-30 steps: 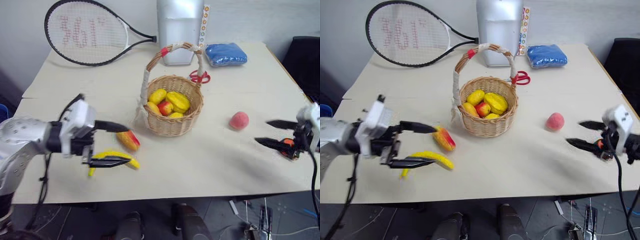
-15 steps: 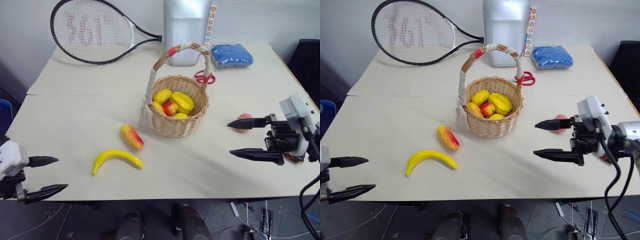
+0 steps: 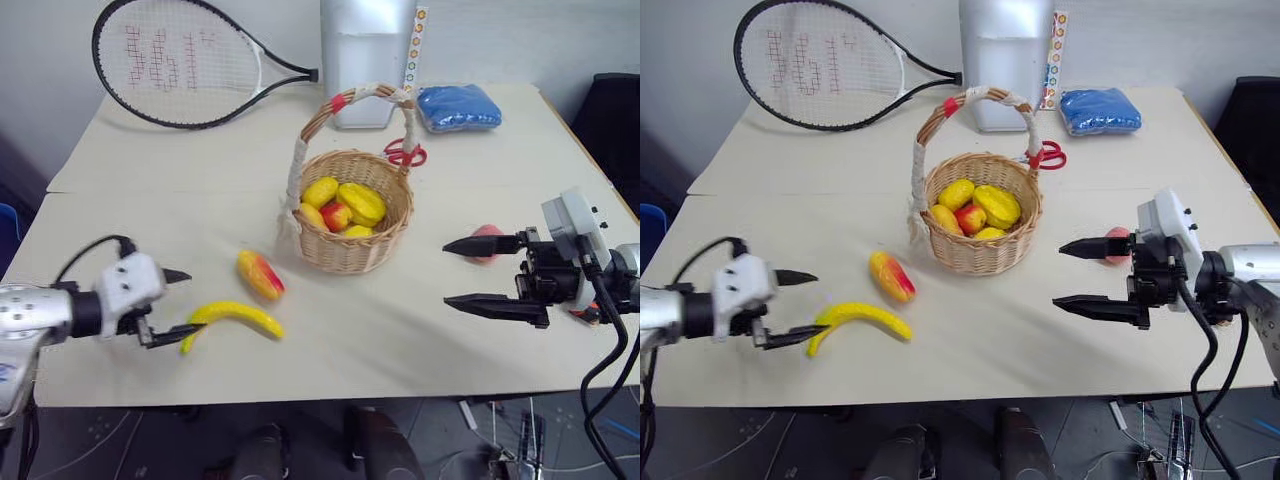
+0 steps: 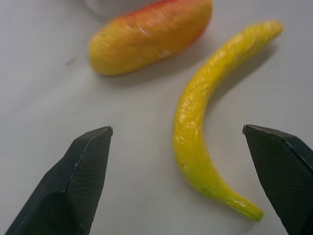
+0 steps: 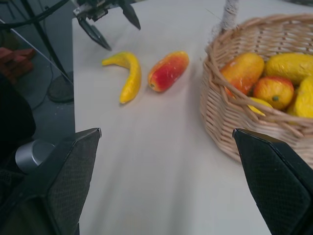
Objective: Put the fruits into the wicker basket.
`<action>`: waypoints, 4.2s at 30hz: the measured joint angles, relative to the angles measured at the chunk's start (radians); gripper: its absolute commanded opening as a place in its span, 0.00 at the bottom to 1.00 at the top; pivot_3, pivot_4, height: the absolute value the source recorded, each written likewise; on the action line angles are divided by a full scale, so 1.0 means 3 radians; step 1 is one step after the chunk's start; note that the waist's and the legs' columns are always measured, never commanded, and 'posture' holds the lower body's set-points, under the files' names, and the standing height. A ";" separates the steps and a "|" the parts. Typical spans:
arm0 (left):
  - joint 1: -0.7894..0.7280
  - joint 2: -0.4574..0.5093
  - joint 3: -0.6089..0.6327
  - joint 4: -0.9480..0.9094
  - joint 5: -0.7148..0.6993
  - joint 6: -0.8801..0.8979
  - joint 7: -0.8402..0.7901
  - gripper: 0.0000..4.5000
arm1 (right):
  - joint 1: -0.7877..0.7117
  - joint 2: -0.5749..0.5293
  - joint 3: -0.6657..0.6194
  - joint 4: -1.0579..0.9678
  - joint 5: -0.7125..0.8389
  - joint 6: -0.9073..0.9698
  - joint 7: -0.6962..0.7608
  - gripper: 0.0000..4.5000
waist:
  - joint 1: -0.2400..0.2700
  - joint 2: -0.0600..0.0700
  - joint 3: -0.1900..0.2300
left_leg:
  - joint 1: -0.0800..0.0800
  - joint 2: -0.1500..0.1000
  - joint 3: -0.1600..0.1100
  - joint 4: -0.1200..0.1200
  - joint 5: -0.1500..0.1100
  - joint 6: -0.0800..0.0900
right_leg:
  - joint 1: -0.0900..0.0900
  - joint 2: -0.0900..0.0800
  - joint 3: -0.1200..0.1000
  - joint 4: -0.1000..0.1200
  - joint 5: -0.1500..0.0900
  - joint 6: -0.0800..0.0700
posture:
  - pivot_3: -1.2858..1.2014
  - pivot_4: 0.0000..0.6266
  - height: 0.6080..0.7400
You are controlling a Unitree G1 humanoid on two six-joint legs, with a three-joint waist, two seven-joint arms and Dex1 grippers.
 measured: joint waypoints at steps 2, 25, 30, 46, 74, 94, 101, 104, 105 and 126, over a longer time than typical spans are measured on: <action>-0.0240 -0.0096 -0.0234 0.0198 0.0073 -0.0020 0.0017 1.00 | 0.0044 0.0021 -0.0035 -0.0056 0.0048 0.0035 -0.0085 0.99 | 0.0019 0.0000 0.0000 | -0.0003 0.0000 0.0000 0.0002 0.0000 0.0001 | -0.0002 0.0001 -0.0004 0.0001 0.0000 0.0000 | 0.52 0.24 1.00; -0.0969 -0.0093 -0.0200 0.0759 -0.0363 0.0060 -0.0367 0.17 | 0.0162 0.0049 -0.0143 -0.0317 0.0161 0.0087 -0.0450 1.00 | 0.0043 -0.0006 0.0001 | -0.0006 -0.0001 -0.0002 0.0033 0.0002 0.0007 | 0.0004 -0.0002 -0.0015 0.0014 0.0005 0.0010 | 0.52 0.24 1.00; -0.2090 -0.0068 -0.0237 0.1562 -0.0183 0.0073 -0.0191 0.17 | 0.0205 0.0046 -0.0185 -0.0324 0.0164 0.0097 -0.0471 1.00 | 0.0098 -0.0007 0.0000 | -0.0001 -0.0007 0.0009 0.0037 -0.0002 0.0016 | 0.0011 -0.0001 -0.0025 0.0012 0.0011 0.0018 | 0.52 0.24 1.00; -0.4580 -0.1705 -0.1109 0.4129 0.0700 -0.1079 0.0316 0.17 | 0.0079 0.0303 -0.0342 -0.0446 0.0381 0.0221 -0.1223 1.00 | 0.0192 -0.0020 -0.0001 | -0.0059 -0.0013 0.0025 0.0104 -0.0022 0.0054 | -0.0012 0.0018 -0.0028 -0.0008 0.0033 0.0058 | 0.52 0.24 1.00; -0.3600 -0.2007 -0.1071 0.0759 0.0120 0.2452 0.0430 0.17 | 0.0454 0.0371 -0.0682 -0.0676 0.0418 0.0172 -0.1506 1.00 | 0.0184 -0.0020 -0.0001 | -0.0071 -0.0017 0.0024 0.0108 -0.0014 0.0056 | -0.0031 0.0017 -0.0010 0.0012 0.0039 0.0068 | 0.52 0.24 1.00; -0.4387 -0.3211 -0.0798 0.2342 0.0214 0.2613 0.2195 0.37 | 0.0702 0.0374 -0.0915 -0.0670 0.0372 0.0081 -0.1598 1.00 | 0.0182 -0.0019 -0.0001 | -0.0069 -0.0019 0.0025 0.0105 -0.0009 0.0053 | -0.0032 0.0019 -0.0008 0.0011 0.0040 0.0067 | 0.52 0.24 1.00; -0.4376 -0.3125 -0.0884 0.2333 0.0192 0.2647 0.2099 0.83 | 0.0775 0.0378 -0.0916 -0.0733 0.0375 0.0068 -0.1644 1.00 | 0.0189 -0.0019 -0.0001 | -0.0069 -0.0020 0.0025 0.0105 -0.0005 0.0045 | -0.0033 0.0018 -0.0009 0.0011 0.0040 0.0067 | 0.52 0.24 1.00; -0.4294 -0.2978 -0.0963 0.2046 0.0078 0.2793 0.1910 0.99 | 0.0789 0.0378 -0.0915 -0.0731 0.0373 0.0062 -0.1643 1.00 | 0.0177 -0.0019 -0.0001 | -0.0069 -0.0018 0.0025 0.0104 -0.0004 0.0042 | -0.0033 0.0019 -0.0008 0.0011 0.0039 0.0066 | 0.52 0.24 1.00; -0.4255 -0.2904 -0.1000 0.1910 0.0034 0.2846 0.1836 0.99 | 0.0785 0.0377 -0.0911 -0.0731 0.0371 0.0059 -0.1639 1.00 | 0.0174 -0.0019 -0.0001 | -0.0069 -0.0017 0.0025 0.0104 -0.0003 0.0041 | -0.0033 0.0020 -0.0008 0.0011 0.0039 0.0066 | 0.52 0.24 1.00; -0.1230 0.0565 0.0086 -0.0175 -0.0636 0.1893 -0.0267 0.99 | 0.0211 0.0345 -0.0338 -0.0266 0.0020 -0.0074 -0.1169 1.00 | 0.0116 -0.0017 -0.0002 | -0.0063 -0.0012 0.0018 0.0099 -0.0010 0.0039 | -0.0034 -0.0001 -0.0009 0.0019 0.0023 0.0038 | 0.52 0.24 1.00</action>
